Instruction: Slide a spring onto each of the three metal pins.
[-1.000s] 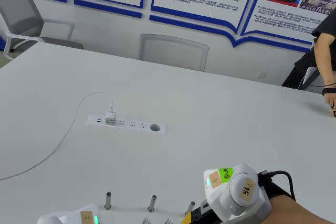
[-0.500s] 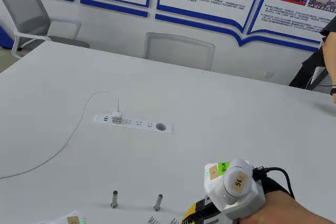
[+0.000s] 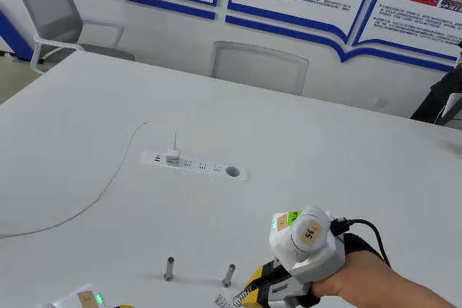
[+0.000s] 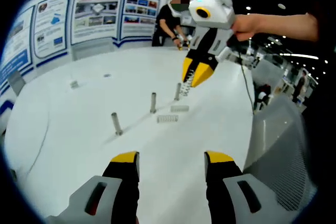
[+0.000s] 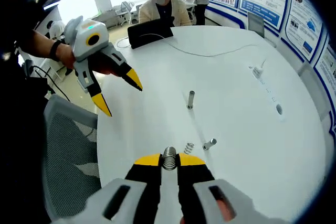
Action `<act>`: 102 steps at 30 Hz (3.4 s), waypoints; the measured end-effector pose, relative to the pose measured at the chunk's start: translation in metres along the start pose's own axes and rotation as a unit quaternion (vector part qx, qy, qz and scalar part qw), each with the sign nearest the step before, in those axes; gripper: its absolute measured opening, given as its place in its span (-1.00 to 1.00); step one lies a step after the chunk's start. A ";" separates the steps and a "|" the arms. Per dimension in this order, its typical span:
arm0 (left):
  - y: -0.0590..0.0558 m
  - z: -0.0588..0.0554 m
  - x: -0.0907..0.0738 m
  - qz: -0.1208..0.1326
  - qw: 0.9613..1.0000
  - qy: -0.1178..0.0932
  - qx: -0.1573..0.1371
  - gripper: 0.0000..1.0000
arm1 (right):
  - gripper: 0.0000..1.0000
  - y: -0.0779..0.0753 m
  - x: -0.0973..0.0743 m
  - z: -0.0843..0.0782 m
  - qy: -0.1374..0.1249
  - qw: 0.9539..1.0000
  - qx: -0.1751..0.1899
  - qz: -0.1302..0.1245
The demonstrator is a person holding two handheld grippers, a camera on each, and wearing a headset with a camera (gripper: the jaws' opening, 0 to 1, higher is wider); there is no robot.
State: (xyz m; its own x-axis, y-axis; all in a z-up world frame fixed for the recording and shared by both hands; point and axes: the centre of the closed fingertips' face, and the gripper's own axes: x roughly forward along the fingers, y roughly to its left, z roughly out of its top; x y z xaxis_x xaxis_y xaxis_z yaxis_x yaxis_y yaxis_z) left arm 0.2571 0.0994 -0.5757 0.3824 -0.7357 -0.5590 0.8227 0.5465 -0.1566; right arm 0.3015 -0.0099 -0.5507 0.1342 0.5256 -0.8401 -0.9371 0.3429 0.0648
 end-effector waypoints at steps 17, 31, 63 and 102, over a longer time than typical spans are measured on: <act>0.027 -0.002 -0.012 0.037 0.999 -0.012 -0.027 0.14 | -0.75 -0.020 0.033 0.033 0.008 1.000 -0.015 0.009; 0.041 -0.005 -0.020 0.053 0.997 -0.022 -0.060 0.29 | -0.75 -0.032 0.058 0.055 0.013 0.999 -0.031 0.008; 0.046 -0.009 -0.025 0.059 0.995 -0.025 -0.071 0.41 | -0.75 -0.048 0.090 0.083 0.029 0.998 -0.050 0.019; 0.041 -0.008 -0.023 0.049 0.995 -0.028 -0.081 0.40 | -0.75 -0.045 0.119 0.082 0.051 0.996 -0.063 0.034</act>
State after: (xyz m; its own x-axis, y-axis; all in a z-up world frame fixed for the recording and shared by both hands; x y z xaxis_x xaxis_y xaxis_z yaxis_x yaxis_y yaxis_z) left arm 0.2785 0.1424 -0.5758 0.4850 -0.6941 -0.5320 0.7026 0.6715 -0.2355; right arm 0.3864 0.1011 -0.6097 0.0418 0.4603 -0.8868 -0.9769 0.2049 0.0603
